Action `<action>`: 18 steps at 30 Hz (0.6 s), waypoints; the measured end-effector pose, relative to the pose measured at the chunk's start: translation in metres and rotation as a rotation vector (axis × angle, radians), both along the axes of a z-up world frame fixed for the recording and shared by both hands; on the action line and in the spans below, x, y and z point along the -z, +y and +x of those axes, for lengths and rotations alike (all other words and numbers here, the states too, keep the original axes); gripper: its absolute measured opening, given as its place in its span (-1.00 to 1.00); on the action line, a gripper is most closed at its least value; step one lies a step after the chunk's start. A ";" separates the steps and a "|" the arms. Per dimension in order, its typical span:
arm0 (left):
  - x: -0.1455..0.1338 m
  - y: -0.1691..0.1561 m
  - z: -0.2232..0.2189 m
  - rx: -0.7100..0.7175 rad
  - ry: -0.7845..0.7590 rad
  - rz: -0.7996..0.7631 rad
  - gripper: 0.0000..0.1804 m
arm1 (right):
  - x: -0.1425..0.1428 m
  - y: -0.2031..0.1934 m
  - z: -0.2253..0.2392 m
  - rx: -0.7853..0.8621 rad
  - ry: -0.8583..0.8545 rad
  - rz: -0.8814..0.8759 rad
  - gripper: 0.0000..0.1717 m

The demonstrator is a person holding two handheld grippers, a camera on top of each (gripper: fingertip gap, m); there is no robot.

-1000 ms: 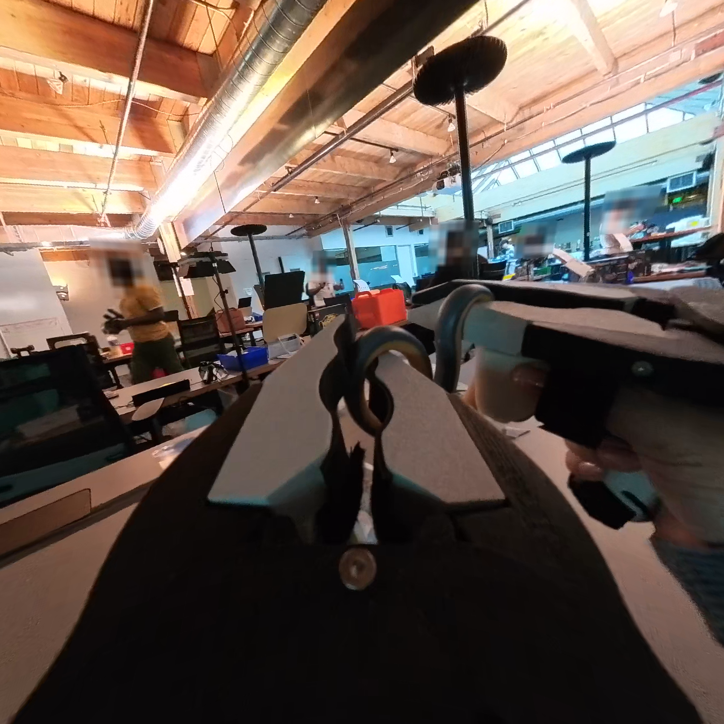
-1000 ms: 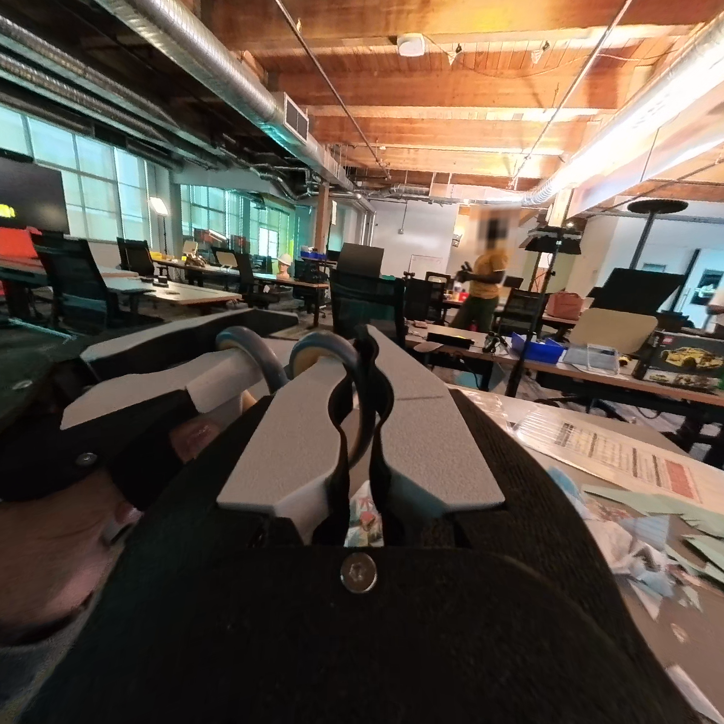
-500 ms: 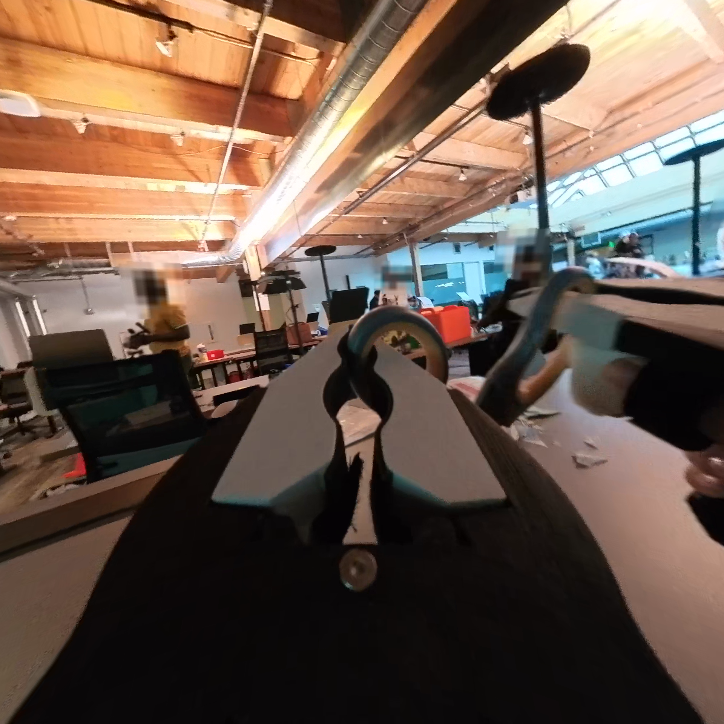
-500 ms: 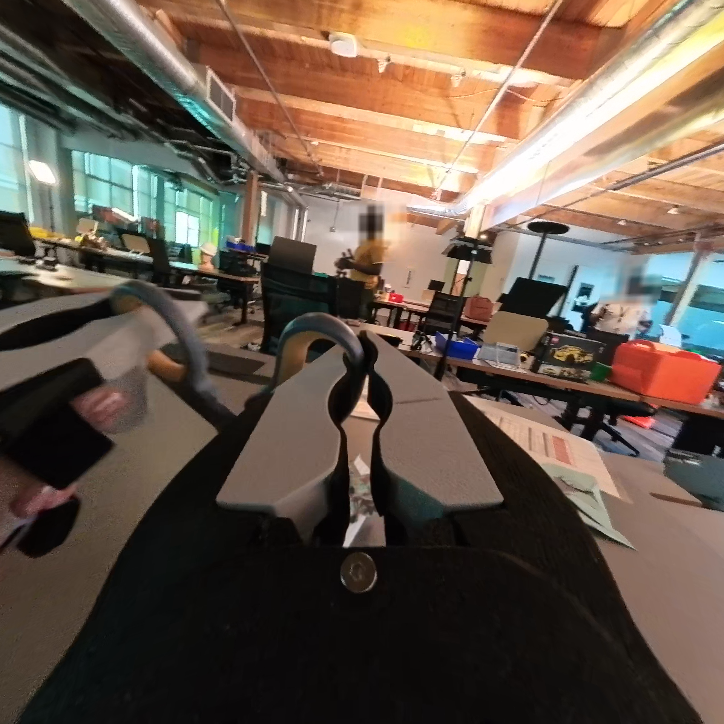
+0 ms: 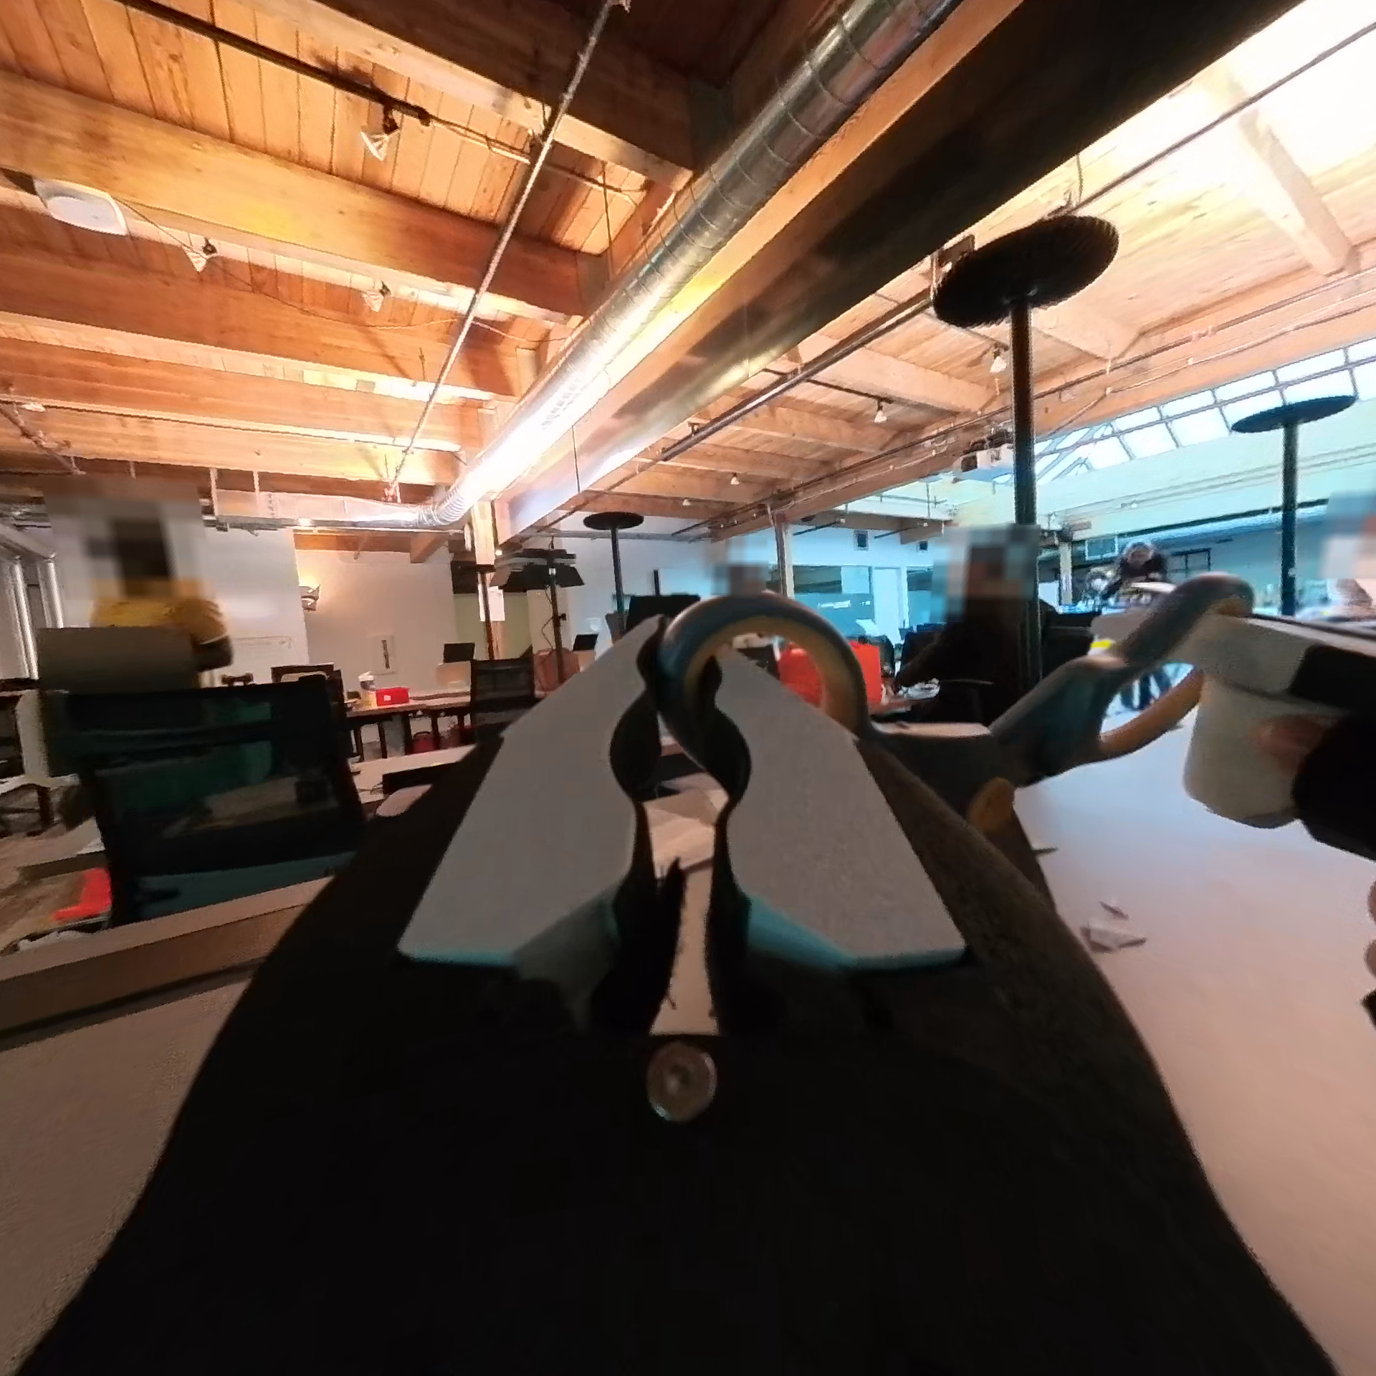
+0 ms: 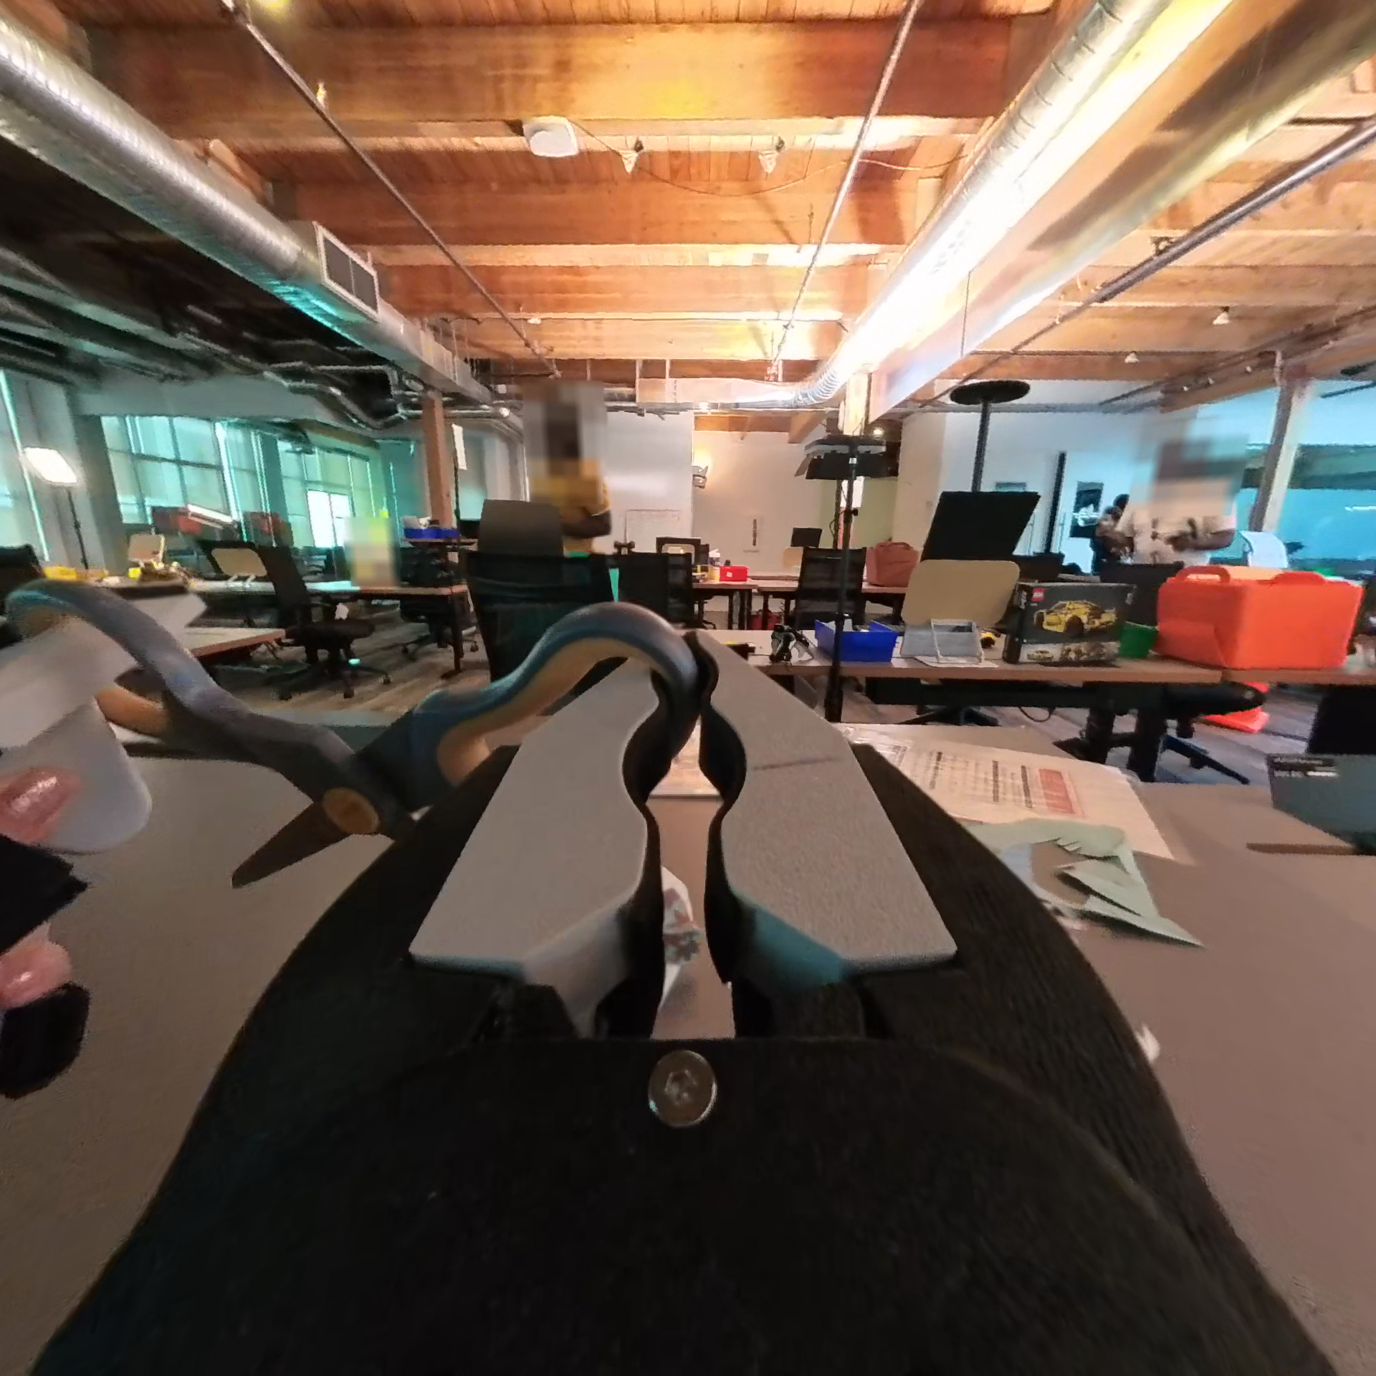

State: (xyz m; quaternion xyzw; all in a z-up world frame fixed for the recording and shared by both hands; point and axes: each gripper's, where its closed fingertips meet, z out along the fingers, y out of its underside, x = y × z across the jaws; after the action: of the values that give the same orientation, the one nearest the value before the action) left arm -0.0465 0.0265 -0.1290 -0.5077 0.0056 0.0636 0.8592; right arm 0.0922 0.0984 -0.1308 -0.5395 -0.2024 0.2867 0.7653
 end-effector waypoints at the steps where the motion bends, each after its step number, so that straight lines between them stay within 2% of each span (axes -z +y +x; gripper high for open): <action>1: -0.001 -0.002 0.000 0.007 -0.011 0.015 -0.99 | -0.002 -0.002 0.000 -0.007 0.028 -0.006 -1.00; 5: -0.011 -0.013 0.002 0.073 -0.061 0.102 -0.99 | -0.012 -0.013 -0.002 -0.065 0.160 -0.014 -1.00; 9: -0.017 -0.020 -0.001 0.039 -0.059 0.130 -0.99 | -0.021 -0.024 -0.002 -0.077 0.218 0.012 -1.00; 18: -0.027 -0.034 -0.011 -0.165 0.050 0.121 -1.00 | -0.027 -0.037 -0.013 0.018 0.063 0.117 -1.00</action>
State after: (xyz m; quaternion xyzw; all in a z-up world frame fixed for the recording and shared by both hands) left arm -0.0572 -0.0073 -0.1020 -0.4519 -0.0184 0.1469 0.8797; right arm 0.0797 0.0615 -0.1043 -0.4865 -0.1896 0.2842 0.8041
